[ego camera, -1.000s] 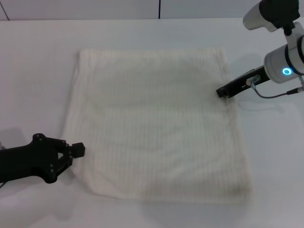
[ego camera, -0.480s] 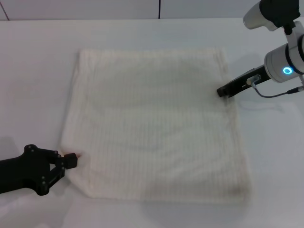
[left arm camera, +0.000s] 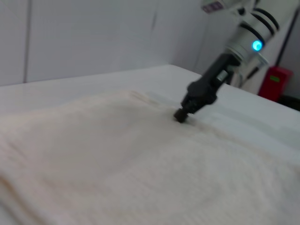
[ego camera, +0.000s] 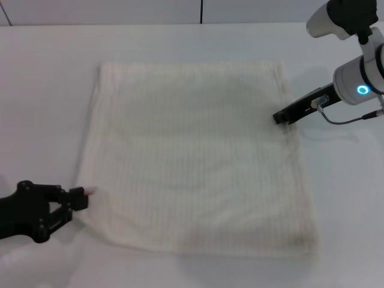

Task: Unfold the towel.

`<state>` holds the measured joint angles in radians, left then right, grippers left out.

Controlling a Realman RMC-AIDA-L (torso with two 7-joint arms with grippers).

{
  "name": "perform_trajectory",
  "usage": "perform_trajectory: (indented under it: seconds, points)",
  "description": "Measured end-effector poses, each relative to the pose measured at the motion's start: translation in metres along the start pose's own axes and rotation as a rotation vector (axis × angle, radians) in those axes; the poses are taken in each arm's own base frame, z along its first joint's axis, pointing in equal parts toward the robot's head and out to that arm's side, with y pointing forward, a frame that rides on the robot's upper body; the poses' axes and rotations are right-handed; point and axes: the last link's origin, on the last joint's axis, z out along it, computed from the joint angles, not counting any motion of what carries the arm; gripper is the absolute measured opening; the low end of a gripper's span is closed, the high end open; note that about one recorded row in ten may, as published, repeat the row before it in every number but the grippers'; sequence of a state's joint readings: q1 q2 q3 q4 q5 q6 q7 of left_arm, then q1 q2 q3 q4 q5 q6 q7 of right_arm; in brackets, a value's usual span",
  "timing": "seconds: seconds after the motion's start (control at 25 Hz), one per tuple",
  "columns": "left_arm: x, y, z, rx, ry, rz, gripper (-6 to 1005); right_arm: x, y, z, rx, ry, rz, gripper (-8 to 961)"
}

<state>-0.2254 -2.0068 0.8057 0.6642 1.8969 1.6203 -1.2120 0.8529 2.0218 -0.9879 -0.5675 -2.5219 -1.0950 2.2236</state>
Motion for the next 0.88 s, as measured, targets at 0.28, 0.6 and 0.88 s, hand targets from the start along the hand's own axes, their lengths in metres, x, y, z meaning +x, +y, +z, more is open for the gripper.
perform_trajectory:
  seconds: [0.28,0.6,0.88]
  points:
    - [0.003,-0.005,-0.022,0.048,0.044,-0.065,166,0.001,0.000,-0.001,-0.004,0.003,-0.002,-1]
    - [0.008,-0.008,-0.043,0.125,0.147,-0.058,420,0.000,-0.001,-0.003,-0.001,-0.009,0.000,-1]
    - [0.013,-0.007,-0.030,0.274,0.398,0.013,629,-0.007,-0.003,-0.021,-0.003,-0.248,-0.023,-1]
